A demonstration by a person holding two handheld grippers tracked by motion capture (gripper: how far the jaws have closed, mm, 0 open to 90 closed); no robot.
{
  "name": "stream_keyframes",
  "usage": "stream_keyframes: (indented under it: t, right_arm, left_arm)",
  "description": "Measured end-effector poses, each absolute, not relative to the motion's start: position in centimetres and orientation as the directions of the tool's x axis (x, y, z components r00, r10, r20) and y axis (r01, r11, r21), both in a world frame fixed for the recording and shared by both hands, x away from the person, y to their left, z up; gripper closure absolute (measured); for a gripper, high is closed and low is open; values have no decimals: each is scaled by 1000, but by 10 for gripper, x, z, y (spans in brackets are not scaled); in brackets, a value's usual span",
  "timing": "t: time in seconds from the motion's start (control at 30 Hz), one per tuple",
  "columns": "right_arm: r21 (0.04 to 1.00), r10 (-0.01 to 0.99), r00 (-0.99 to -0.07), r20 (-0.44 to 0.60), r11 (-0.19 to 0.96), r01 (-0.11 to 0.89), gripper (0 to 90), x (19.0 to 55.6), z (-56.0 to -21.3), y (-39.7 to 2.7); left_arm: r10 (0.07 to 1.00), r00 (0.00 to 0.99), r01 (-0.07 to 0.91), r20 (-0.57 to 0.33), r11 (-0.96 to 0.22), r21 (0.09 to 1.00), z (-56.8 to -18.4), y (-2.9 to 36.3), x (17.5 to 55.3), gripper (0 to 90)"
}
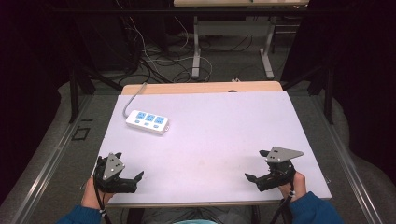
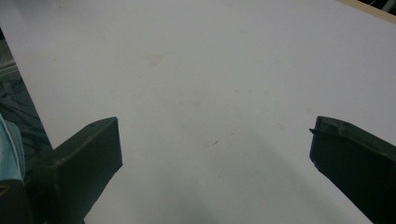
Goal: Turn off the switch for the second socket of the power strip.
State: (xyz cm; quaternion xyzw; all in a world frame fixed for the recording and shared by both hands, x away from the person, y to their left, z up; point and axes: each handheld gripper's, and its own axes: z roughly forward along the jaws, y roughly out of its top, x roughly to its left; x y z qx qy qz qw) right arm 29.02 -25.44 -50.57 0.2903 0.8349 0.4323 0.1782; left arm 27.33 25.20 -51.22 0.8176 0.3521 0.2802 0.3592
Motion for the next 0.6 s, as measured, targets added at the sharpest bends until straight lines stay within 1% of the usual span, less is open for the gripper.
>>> stream_keyframes:
  t: [0.6]
  right_arm:
    - [825, 645, -763, -51, 458, 332, 24, 290, -506, -254]
  left_arm:
    - [779, 593, 384, 205, -497, 778, -511, 253, 274, 2]
